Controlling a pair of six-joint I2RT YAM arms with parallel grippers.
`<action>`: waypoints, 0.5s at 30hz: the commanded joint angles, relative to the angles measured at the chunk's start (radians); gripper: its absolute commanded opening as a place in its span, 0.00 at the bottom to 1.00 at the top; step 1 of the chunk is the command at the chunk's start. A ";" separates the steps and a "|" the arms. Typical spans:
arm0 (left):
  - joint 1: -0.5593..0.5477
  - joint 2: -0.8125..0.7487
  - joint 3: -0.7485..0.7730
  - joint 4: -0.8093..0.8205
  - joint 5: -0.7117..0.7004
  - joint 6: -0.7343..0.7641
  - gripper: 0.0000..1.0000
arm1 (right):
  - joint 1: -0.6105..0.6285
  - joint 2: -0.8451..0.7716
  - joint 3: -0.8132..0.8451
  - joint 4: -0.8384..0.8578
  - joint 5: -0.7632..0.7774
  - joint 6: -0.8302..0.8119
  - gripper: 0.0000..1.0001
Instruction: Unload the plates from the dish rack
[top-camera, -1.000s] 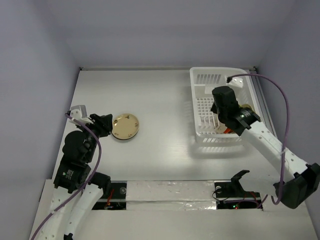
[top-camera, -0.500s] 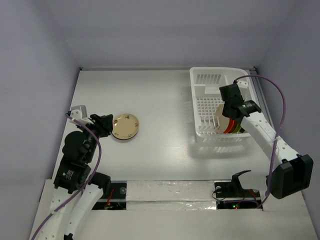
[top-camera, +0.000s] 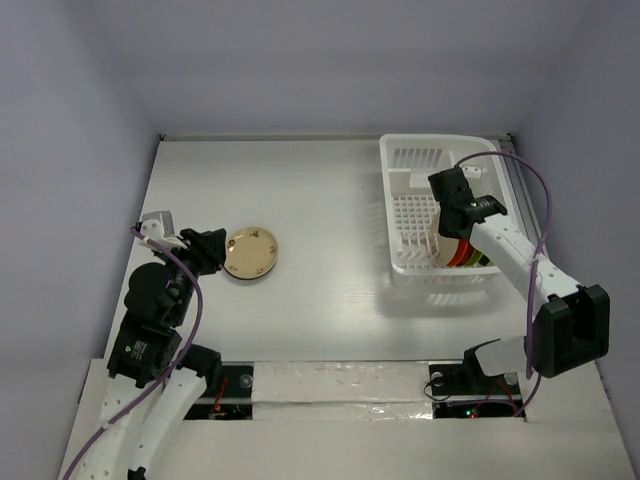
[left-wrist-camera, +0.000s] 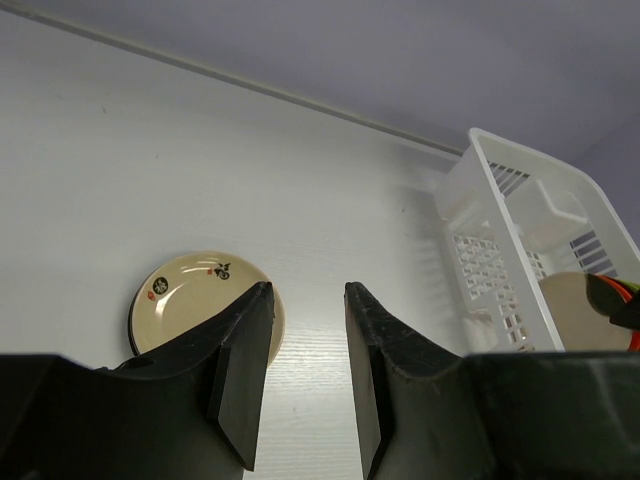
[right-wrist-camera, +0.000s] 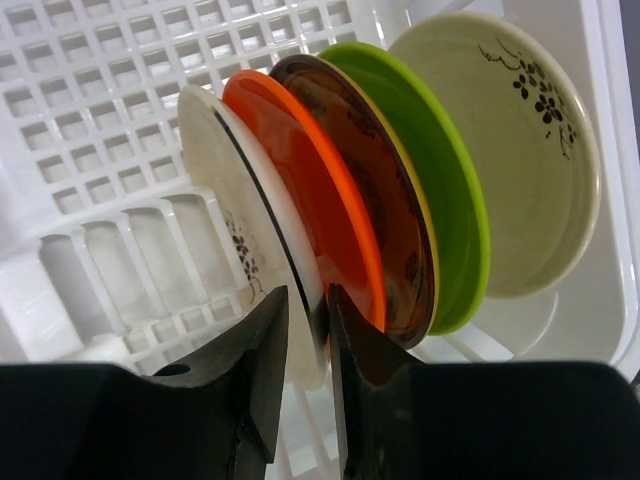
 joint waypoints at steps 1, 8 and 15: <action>0.007 -0.016 -0.009 0.050 0.009 0.000 0.32 | -0.005 0.044 0.056 0.000 0.058 -0.010 0.26; 0.007 -0.030 -0.009 0.051 0.015 0.002 0.32 | 0.041 0.077 0.114 -0.068 0.140 -0.065 0.12; 0.007 -0.033 -0.009 0.050 0.009 0.000 0.32 | 0.116 0.109 0.134 -0.109 0.215 -0.068 0.09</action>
